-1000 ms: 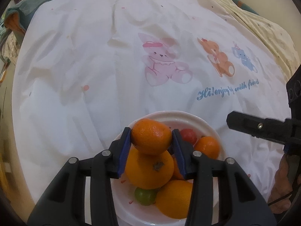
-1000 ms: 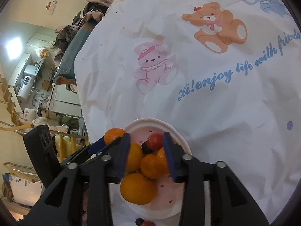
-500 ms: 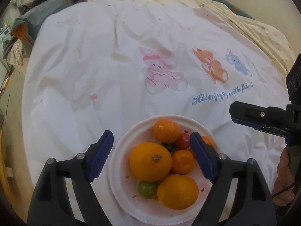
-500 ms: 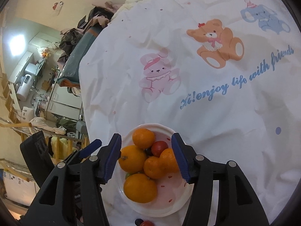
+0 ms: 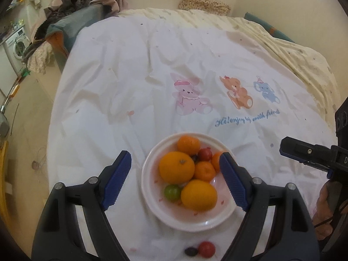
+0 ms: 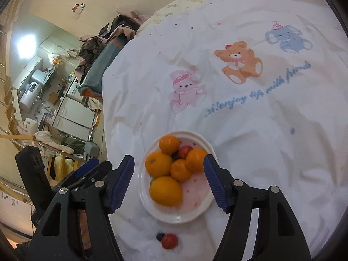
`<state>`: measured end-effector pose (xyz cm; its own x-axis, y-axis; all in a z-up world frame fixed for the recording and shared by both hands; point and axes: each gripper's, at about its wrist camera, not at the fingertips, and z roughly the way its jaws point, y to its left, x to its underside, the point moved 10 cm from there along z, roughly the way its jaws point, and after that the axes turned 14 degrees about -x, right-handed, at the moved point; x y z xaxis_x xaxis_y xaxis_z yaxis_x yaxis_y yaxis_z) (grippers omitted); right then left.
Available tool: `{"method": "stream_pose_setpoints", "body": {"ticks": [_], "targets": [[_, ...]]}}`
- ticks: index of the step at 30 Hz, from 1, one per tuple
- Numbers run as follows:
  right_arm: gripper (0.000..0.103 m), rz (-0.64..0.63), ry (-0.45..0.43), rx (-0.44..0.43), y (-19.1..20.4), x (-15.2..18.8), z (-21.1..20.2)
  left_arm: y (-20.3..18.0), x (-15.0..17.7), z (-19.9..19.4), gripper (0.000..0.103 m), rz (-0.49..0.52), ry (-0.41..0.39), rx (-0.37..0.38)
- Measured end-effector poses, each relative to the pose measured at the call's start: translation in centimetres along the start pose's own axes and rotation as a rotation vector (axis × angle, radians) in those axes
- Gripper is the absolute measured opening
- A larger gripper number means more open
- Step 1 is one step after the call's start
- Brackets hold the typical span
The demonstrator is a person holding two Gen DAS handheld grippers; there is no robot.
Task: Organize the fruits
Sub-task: 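Lower the left tool onto the small dark plum and close its fingers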
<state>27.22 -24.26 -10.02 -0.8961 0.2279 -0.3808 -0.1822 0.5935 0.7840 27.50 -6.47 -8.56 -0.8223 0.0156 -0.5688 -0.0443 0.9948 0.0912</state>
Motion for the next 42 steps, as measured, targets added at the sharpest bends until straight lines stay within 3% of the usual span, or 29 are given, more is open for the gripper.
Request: {"method": "stream_pose_setpoints", "body": {"ticks": [11, 21, 29, 34, 38, 40, 41, 42], "targets": [[0.069, -0.013, -0.028, 0.013, 1.1, 3.7, -3.1, 2.4, 3.4, -3.6, 0.081, -0.013, -0.027, -0.030], [0.069, 0.039, -0.021, 0.048, 0.2, 7.2, -4.2, 3.2, 6.8, -4.2, 0.081, -0.039, 0.011, -0.034], [0.069, 0.082, -0.014, 0.072, -0.9, 8.4, -4.0, 2.4, 9.7, -2.7, 0.081, -0.010, 0.085, -0.014], [0.069, 0.099, -0.014, 0.085, -1.4, 8.3, -3.6, 0.4, 12.7, -0.9, 0.081, 0.067, 0.207, 0.035], [0.069, 0.116, -0.016, 0.087, -1.7, 8.3, -3.6, -1.3, 15.1, 0.0, 0.076, 0.182, 0.271, 0.032], [0.069, 0.119, -0.013, 0.089, -1.8, 8.4, -3.6, -2.1, 16.5, 0.5, 0.063, 0.258, 0.317, 0.035], [0.069, 0.121, -0.010, 0.091, -1.9, 8.5, -3.5, -2.6, 17.5, 1.0, 0.051, 0.302, 0.354, 0.037], [0.069, 0.123, -0.006, 0.090, -1.9, 8.5, -3.5, -2.9, 18.5, 1.4, 0.048, 0.342, 0.383, 0.029]]}}
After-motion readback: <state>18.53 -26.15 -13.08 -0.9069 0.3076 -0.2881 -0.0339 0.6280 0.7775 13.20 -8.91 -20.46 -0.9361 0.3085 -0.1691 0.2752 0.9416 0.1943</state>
